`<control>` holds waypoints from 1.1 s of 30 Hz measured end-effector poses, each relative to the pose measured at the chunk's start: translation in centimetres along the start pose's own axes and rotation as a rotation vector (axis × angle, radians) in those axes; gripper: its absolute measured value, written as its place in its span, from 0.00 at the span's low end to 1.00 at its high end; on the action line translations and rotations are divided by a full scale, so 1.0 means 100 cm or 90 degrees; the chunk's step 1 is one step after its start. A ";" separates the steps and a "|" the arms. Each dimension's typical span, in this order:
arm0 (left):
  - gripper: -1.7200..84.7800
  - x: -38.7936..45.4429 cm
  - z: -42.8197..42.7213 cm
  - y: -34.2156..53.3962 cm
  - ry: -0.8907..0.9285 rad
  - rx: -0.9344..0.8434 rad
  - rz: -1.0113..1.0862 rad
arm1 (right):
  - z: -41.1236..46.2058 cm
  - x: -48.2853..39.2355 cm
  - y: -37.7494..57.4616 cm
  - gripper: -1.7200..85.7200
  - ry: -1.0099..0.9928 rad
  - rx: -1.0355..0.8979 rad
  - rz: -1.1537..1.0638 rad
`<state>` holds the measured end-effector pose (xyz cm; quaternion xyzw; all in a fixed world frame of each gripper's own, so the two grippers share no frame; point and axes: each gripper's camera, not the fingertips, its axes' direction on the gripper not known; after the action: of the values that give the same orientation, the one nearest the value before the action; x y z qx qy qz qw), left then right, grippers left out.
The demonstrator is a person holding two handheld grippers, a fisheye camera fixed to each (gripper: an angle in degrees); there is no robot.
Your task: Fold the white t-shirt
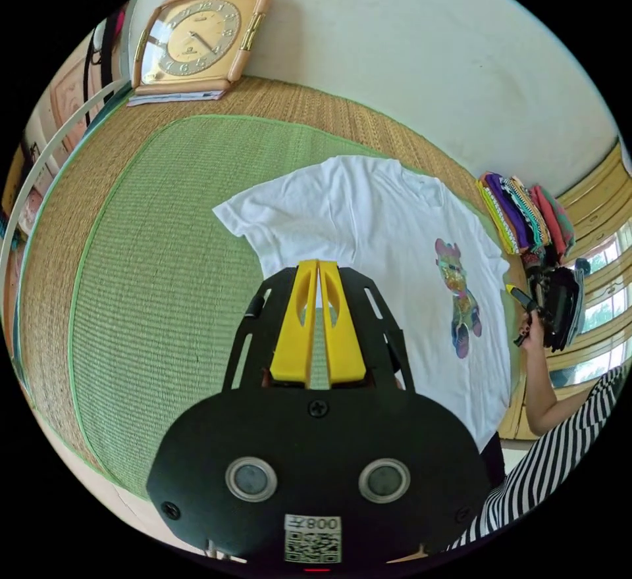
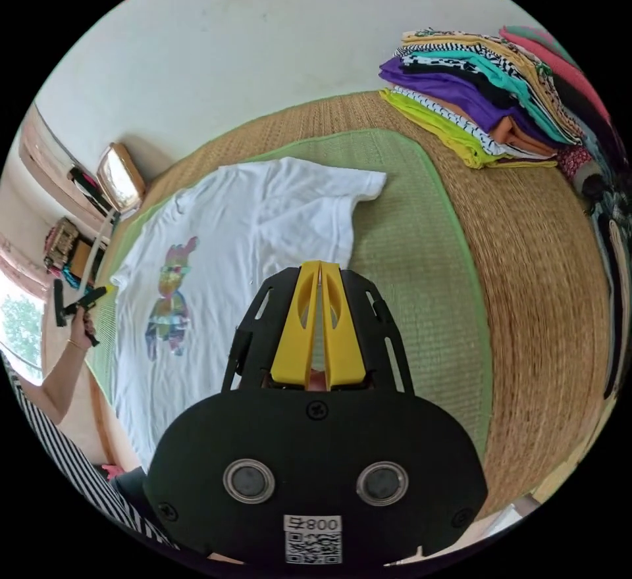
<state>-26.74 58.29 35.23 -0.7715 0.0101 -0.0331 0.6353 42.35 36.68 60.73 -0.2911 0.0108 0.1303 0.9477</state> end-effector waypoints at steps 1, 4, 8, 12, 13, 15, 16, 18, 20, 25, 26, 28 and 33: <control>0.02 0.004 0.003 -0.001 0.007 -0.003 0.007 | 0.003 -0.003 0.000 0.02 0.008 -0.019 -0.006; 0.02 0.024 0.016 -0.005 0.041 -0.013 0.031 | 0.004 -0.019 0.007 0.02 0.042 -0.041 -0.031; 0.02 0.048 0.032 -0.011 0.028 -0.027 0.065 | -0.005 -0.029 0.010 0.02 0.029 -0.072 -0.040; 0.02 0.044 0.033 -0.005 -0.073 -0.004 0.032 | -0.025 -0.035 0.004 0.02 0.024 -0.005 -0.043; 0.02 0.042 0.033 -0.003 -0.085 -0.002 0.022 | -0.026 -0.036 0.002 0.02 0.027 0.002 -0.047; 0.02 0.031 0.040 0.006 -0.132 -0.023 -0.007 | -0.019 -0.039 -0.008 0.02 0.042 -0.009 -0.059; 0.02 0.028 0.044 0.008 -0.142 -0.043 -0.015 | -0.016 -0.040 -0.010 0.02 0.046 -0.016 -0.063; 0.02 0.022 0.043 0.018 -0.100 -0.024 -0.037 | -0.003 -0.042 -0.009 0.02 0.046 -0.064 -0.054; 0.02 0.023 0.042 0.021 -0.093 -0.037 -0.033 | -0.007 -0.046 -0.004 0.02 0.031 -0.067 -0.063; 0.02 0.021 0.038 0.022 -0.059 -0.040 -0.051 | -0.015 -0.043 -0.003 0.02 -0.001 -0.063 -0.040; 0.02 0.021 0.032 0.020 -0.056 -0.016 -0.054 | -0.019 -0.042 -0.005 0.02 -0.006 -0.052 -0.034; 0.02 0.022 0.024 0.013 -0.055 0.019 -0.052 | -0.026 -0.042 -0.010 0.02 -0.007 -0.032 -0.035; 0.02 0.013 0.032 -0.027 -0.062 0.029 -0.044 | -0.034 -0.043 -0.051 0.02 -0.032 0.017 -0.050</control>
<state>-25.34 61.91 37.30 -0.7573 -0.0486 -0.0177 0.6510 39.71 29.76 61.12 -0.2756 -0.0227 0.1000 0.9558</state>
